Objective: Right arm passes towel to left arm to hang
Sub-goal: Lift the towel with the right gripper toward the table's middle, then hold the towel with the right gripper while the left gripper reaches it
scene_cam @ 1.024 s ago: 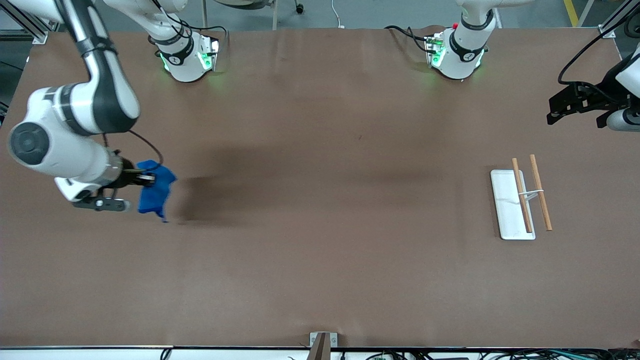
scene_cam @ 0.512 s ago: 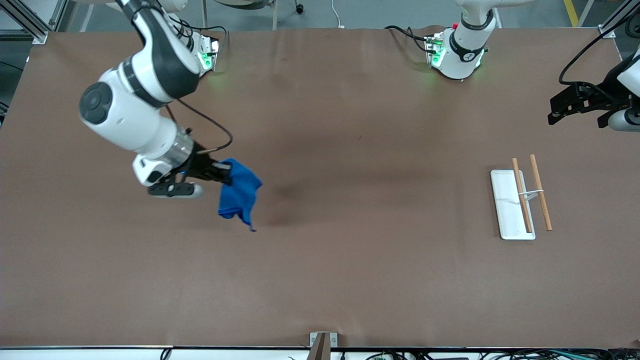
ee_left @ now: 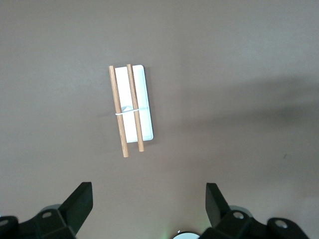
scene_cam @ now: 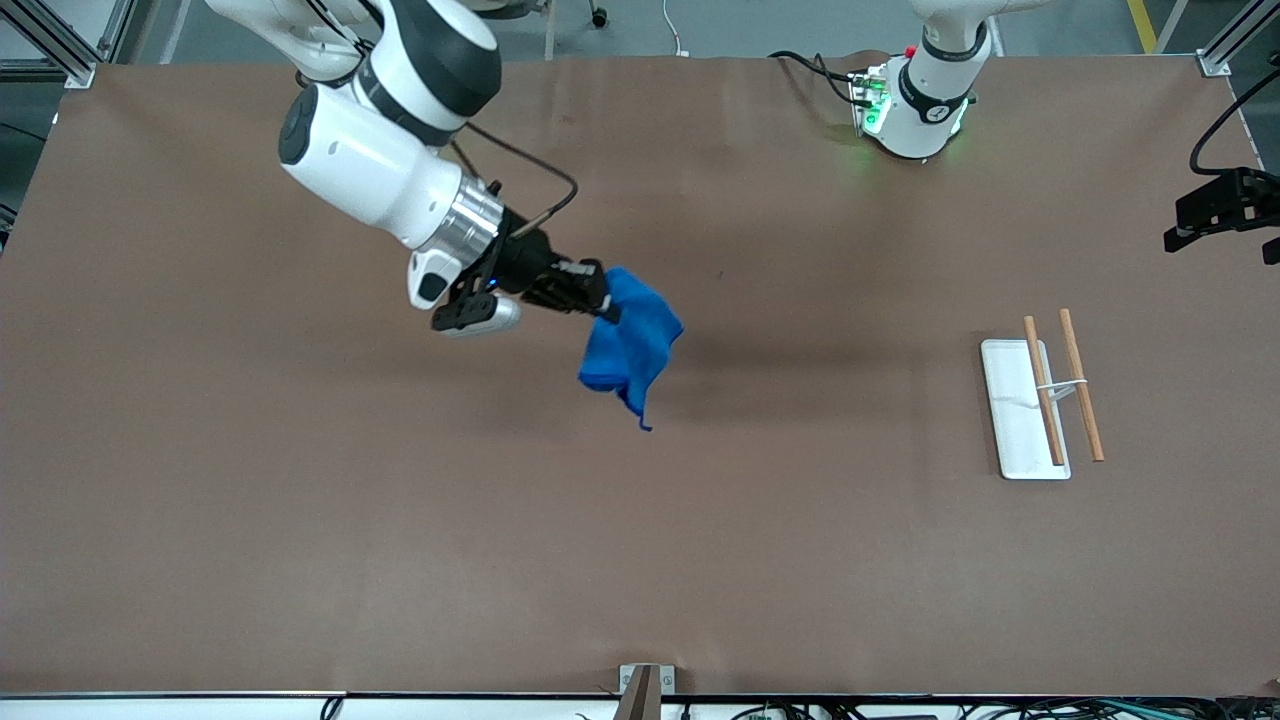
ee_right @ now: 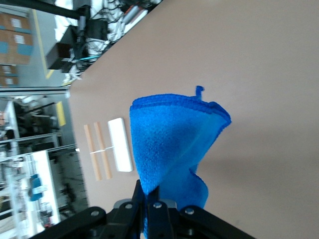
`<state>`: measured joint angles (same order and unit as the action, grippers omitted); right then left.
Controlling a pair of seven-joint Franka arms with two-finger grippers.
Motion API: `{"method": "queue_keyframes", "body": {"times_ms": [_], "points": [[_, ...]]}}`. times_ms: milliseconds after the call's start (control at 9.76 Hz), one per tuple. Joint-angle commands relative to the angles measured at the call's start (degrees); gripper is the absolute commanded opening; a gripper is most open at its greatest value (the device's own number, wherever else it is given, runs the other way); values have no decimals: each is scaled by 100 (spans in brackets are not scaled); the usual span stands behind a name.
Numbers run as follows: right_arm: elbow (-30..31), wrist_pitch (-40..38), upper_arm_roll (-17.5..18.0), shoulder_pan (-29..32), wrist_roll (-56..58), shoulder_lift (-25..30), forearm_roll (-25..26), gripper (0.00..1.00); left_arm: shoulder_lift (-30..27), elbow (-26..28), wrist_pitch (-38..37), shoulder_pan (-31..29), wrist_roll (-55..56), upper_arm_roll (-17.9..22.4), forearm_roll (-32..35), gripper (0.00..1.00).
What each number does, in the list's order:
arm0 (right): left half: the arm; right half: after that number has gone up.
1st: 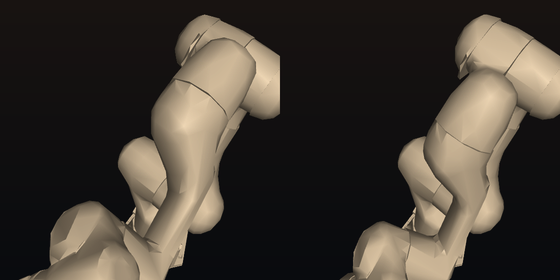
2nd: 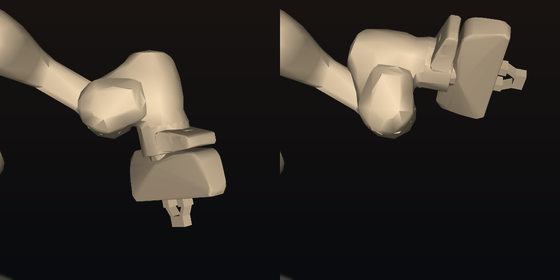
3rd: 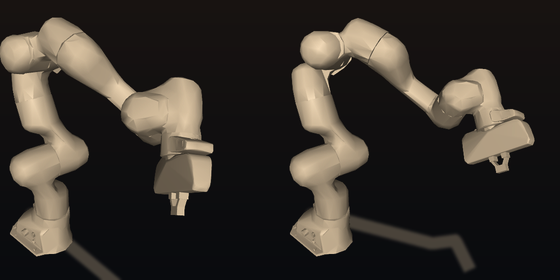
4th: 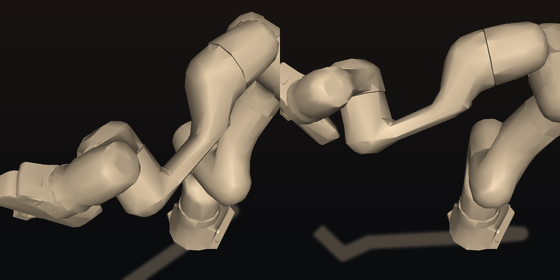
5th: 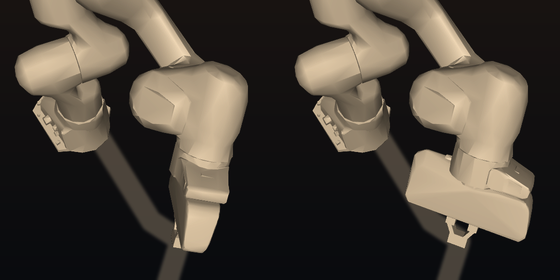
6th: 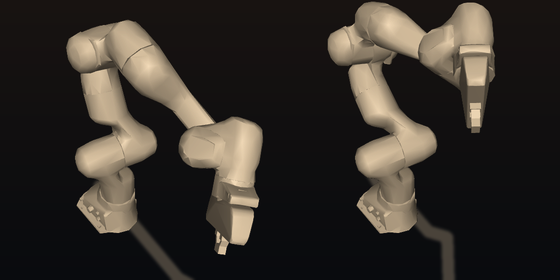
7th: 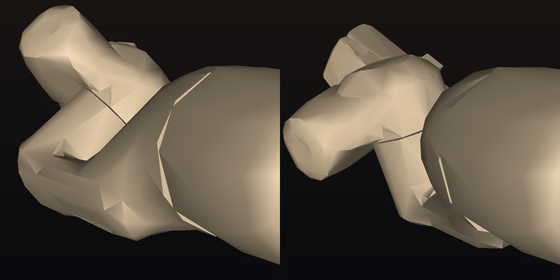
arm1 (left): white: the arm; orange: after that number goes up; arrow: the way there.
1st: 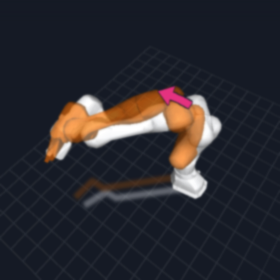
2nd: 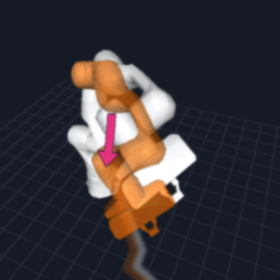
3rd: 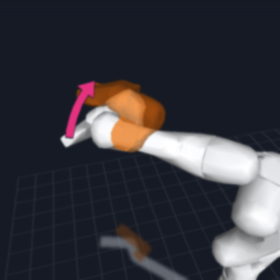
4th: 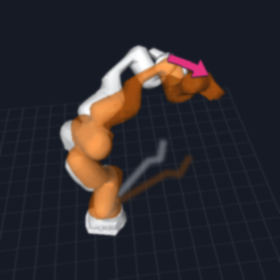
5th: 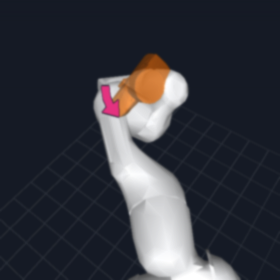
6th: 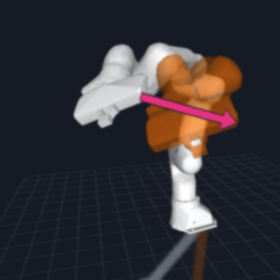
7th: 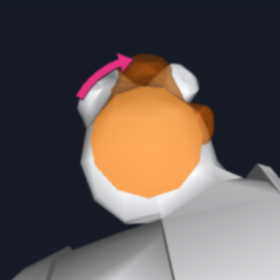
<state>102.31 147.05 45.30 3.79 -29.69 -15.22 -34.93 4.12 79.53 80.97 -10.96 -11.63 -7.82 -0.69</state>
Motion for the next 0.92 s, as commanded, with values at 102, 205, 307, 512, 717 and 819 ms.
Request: {"method": "queue_keyframes", "body": {"times_ms": [102,205,307,512,717,819], "points": [[-387,130,392,8,-46,-227,-1179,0,2,106,-28,102,134,-158,-123,100],[-422,400,436,-71,-55,-262,-1366,0,71,124,24,146,195,-298,-620,100],[-423,655,602,-80,-46,-323,-1402,0,315,159,259,199,204,-447,-1234,100],[-423,860,665,-98,-37,-429,-1403,0,772,412,786,470,502,-658,-2176,100],[-423,860,665,-98,-19,-438,-1403,0,1186,747,1524,682,530,-668,-2750,100],[-423,860,665,-98,-19,-438,-1403,0,1449,748,1536,648,504,-677,-3030,100]]}}
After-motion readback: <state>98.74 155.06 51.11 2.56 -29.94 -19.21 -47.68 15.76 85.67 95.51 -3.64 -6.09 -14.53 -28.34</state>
